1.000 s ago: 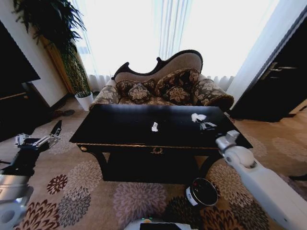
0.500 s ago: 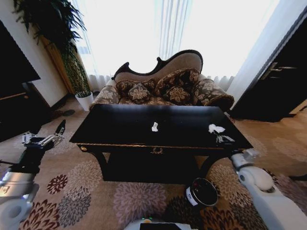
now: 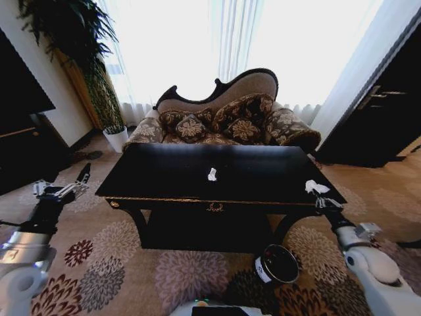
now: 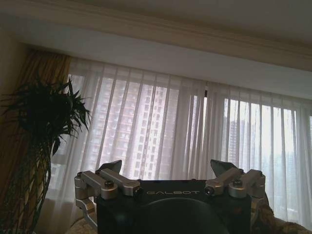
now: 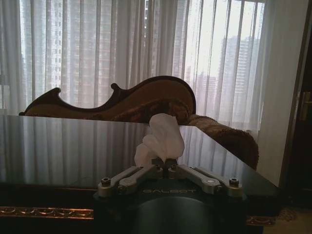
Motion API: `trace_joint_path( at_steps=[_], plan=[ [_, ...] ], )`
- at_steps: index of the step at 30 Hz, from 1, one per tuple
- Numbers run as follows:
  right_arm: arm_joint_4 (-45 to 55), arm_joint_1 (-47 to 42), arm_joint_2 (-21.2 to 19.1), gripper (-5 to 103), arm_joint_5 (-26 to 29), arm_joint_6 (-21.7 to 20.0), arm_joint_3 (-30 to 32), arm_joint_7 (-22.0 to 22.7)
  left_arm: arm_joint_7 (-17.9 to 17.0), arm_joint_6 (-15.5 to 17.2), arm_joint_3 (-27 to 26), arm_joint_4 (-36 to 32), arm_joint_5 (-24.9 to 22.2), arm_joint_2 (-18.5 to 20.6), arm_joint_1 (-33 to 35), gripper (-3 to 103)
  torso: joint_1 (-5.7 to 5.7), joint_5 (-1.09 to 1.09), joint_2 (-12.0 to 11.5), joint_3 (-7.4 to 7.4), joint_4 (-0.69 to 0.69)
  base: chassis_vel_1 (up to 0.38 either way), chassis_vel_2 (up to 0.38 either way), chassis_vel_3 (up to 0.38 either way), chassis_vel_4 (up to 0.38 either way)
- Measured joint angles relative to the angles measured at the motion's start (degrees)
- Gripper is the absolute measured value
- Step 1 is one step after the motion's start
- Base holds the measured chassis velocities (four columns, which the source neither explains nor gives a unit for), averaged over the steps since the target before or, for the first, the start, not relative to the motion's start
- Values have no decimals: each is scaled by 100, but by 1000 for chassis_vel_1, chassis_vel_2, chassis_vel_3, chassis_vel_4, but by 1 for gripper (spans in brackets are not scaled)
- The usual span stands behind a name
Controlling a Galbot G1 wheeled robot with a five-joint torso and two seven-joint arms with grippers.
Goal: Move to the front of the table and place the trash on the table into the trash bin.
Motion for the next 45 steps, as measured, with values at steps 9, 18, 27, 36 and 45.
trace_joint_path(
  at_steps=[9,18,27,36,45],
  plan=[
    [-32,-282,12,0,68,105,286,-128,7,-24,79,218,109,-29,-120,100,1,0,0,0,2,0,0,0,0],
    [-368,-498,8,0,-15,334,415,-308,6,-24,-71,364,109,-112,-193,100,1,1,0,0,0,0,0,0,0],
    [-1094,-326,-29,0,-560,721,346,-483,-9,41,-213,392,105,-23,-185,100,1,2,0,0,1,0,0,0,0],
    [-1356,-368,49,0,-668,808,463,-612,-13,54,-188,392,146,-100,-160,100,1,-2,0,0,1,0,0,0,0],
    [-2272,-53,297,0,-1369,978,-433,-570,-19,52,-379,314,31,-49,-101,100,0,6,0,0,1,0,0,0,0]
  ],
)
